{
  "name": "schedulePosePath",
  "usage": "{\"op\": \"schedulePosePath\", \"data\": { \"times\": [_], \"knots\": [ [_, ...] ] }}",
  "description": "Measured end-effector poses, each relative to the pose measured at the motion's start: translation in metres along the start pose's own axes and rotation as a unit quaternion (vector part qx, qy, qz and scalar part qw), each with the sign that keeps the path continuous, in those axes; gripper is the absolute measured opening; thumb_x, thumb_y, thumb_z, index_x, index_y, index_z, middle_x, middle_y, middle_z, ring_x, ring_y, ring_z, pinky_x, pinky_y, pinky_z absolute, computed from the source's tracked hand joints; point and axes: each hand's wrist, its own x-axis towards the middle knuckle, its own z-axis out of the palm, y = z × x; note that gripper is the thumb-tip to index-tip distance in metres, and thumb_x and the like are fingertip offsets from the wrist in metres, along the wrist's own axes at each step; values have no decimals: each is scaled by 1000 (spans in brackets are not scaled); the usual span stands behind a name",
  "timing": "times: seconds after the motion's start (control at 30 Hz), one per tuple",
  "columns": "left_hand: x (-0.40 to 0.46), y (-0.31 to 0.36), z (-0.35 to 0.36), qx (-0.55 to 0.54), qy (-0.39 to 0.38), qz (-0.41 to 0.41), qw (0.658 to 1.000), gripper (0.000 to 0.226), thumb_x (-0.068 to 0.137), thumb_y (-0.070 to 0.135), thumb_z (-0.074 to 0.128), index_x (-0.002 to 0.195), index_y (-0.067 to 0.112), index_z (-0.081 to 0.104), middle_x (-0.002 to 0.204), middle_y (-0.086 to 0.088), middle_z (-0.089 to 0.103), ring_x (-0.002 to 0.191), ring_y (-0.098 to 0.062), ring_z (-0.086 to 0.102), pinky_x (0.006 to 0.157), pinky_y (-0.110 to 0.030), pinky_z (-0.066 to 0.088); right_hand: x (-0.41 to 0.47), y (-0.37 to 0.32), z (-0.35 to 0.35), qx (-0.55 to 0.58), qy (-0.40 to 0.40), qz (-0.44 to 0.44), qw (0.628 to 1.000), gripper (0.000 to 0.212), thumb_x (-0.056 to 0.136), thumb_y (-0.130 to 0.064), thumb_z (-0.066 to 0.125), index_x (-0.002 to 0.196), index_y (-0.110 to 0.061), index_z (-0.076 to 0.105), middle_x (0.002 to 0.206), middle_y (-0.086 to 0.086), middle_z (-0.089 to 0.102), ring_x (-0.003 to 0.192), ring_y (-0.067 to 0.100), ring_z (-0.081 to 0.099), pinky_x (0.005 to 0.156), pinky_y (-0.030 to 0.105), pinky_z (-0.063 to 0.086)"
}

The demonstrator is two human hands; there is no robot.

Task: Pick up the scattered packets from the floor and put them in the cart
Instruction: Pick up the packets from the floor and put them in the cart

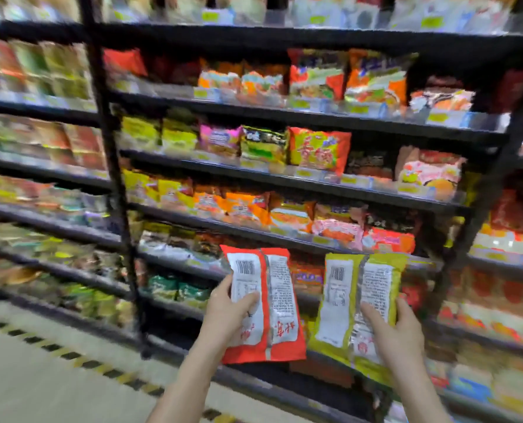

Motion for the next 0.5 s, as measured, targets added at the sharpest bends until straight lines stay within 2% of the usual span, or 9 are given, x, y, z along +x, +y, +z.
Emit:
{"op": "schedulePosePath", "data": {
  "times": [0.1, 0.13, 0.27, 0.3, 0.37, 0.4, 0.5],
  "knots": [
    [-7, 0, -83, 3, 113, 8, 994, 22, 83, 2, 64, 85, 23, 62, 79, 5, 70, 69, -11, 64, 62, -20, 51, -13, -34, 79, 22, -87, -25, 996, 19, 83, -18, 69, 99, -16, 58, 97, 12, 66, 93, 31, 60, 82, 39, 44],
    [-11, 1, -111, 7, 148, 9, 989, 23, 82, 1, 65, 82, 24, 61, 76, 8, 68, 67, -10, 63, 61, -19, 51, -20, -46, 105, 28, -115, -32, 992, 21, 82, -18, 69, 100, -16, 59, 100, 14, 66, 96, 32, 60, 85, 41, 44],
    [-36, 4, -218, -4, 264, 4, 965, 20, 78, 3, 68, 83, 21, 61, 80, 1, 70, 66, -13, 65, 64, -26, 53, -60, -92, 208, 46, -220, -70, 972, 24, 83, -20, 69, 104, -13, 61, 104, 15, 67, 100, 34, 60, 85, 40, 42],
    [-44, 5, -244, -1, 290, 5, 957, 17, 73, 11, 71, 84, 21, 62, 83, -1, 72, 68, -13, 66, 67, -27, 55, -74, -105, 233, 52, -243, -78, 965, 23, 83, -21, 69, 103, -13, 61, 104, 15, 67, 99, 34, 60, 85, 40, 42],
    [-57, 5, -298, 6, 336, 6, 942, 29, 58, 29, 70, 85, 21, 64, 87, -2, 74, 76, -18, 69, 79, -38, 57, -104, -132, 279, 66, -288, -88, 951, 23, 83, -23, 69, 103, -15, 60, 103, 14, 68, 97, 33, 61, 85, 42, 44],
    [-63, 5, -325, 7, 356, 4, 935, 30, 57, 31, 69, 85, 21, 64, 88, -1, 74, 80, -20, 70, 81, -43, 56, -119, -145, 302, 73, -305, -93, 945, 22, 83, -23, 68, 102, -16, 60, 103, 14, 68, 96, 34, 61, 85, 42, 45],
    [-81, 10, -395, 8, 403, 4, 915, 20, 79, 11, 67, 96, 20, 63, 94, -3, 73, 81, -19, 71, 79, -42, 57, -163, -188, 363, 97, -346, -113, 926, 17, 84, -21, 68, 98, -18, 57, 103, 14, 68, 98, 33, 61, 86, 41, 44]
  ]
}}
